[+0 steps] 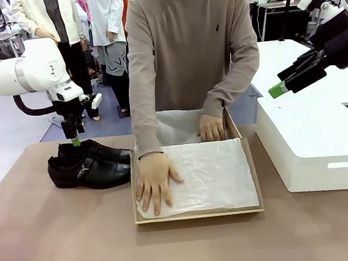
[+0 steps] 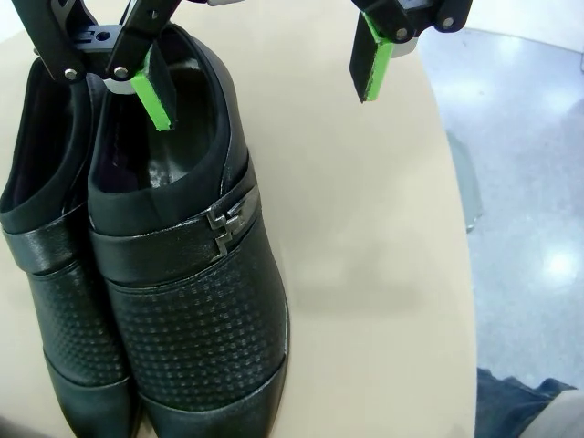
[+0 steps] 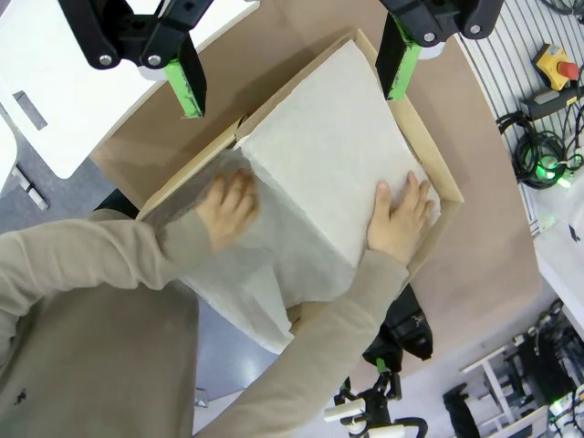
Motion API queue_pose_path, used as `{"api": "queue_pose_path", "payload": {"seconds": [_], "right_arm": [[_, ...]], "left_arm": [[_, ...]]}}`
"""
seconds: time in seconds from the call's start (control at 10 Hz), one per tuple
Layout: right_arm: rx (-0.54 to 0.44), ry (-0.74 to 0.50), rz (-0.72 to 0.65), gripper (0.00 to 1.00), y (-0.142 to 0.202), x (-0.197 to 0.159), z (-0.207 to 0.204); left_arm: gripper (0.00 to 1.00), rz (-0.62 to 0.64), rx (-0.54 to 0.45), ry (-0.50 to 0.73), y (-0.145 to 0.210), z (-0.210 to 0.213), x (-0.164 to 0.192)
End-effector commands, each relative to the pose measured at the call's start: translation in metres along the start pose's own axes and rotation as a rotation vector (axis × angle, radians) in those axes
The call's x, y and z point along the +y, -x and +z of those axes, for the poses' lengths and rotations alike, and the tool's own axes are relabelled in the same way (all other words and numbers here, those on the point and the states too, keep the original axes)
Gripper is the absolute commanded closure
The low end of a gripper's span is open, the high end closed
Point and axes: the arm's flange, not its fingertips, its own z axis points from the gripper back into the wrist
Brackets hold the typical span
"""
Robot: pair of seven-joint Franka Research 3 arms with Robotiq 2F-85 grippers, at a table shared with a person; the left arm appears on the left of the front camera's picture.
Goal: Pack the shoes into the box.
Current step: Place one shoe of the Shoes into the Shoes Box.
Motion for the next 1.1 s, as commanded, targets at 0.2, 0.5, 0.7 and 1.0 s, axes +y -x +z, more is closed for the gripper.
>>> {"api": "queue_pose_path", "payload": {"seconds": [0.2, 0.5, 0.7, 1.0], "right_arm": [[-0.004, 0.0, -0.002, 0.0, 0.0, -0.001, 0.0], [-0.004, 0.0, -0.002, 0.0, 0.0, -0.001, 0.0], [-0.004, 0.0, -0.002, 0.0, 0.0, -0.001, 0.0], [-0.004, 0.0, -0.002, 0.0, 0.0, -0.001, 0.0]], "left_arm": [[0.0, -0.027, 0.022, 0.005, 0.003, 0.0, 0.011], [0.0, -0.043, 0.027, 0.007, 0.003, -0.006, 0.017], [0.0, -0.05, 0.025, 0.027, 0.003, -0.012, 0.019], [0.0, -0.043, 0.017, 0.041, 0.004, -0.02, 0.022]]}}
